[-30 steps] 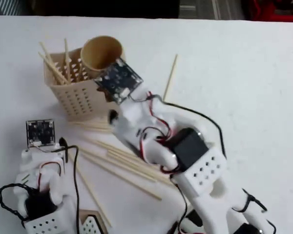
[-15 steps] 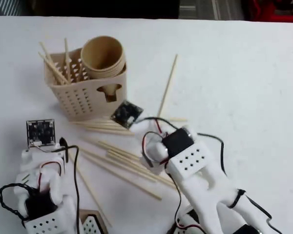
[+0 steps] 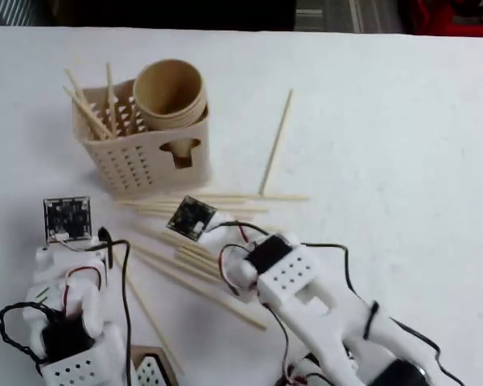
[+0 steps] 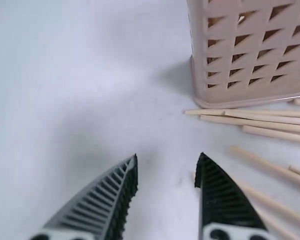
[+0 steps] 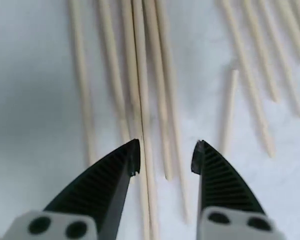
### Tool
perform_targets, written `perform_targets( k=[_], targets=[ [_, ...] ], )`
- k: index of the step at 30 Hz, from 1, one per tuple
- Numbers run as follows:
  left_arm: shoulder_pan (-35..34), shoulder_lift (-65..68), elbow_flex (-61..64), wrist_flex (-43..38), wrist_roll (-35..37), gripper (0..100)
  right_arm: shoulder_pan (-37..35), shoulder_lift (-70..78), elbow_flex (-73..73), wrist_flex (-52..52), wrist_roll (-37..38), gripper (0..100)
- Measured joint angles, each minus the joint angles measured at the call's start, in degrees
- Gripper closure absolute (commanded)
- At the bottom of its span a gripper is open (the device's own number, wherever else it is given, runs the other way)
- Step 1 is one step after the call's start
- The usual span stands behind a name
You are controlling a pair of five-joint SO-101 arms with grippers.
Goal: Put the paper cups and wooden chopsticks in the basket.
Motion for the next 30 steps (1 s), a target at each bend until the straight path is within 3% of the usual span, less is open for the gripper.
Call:
perform_targets(
  k=[5,10,14,22,30],
  targets=[
    [0.0,0.0,0.0,-0.2,0.0,80,0.1,11.5,-0.4,-3.8,0.0,84.1],
    [0.0,0.0,0.0,-0.2,0.0,80,1.3,17.8,-5.0,-4.1,0.0,98.3],
    [0.0,0.0,0.0,-0.2,0.0,80,3.9,19.4,-6.6,-4.4,3.5,98.2],
    [0.0,0.0,0.0,-0.2,0.0,80,8.4,18.5,-6.8,-4.4,7.6,98.1],
    [0.0,0.0,0.0,-0.2,0.0,80,10.1,3.6,-6.7,4.1,8.1,98.1]
  ],
)
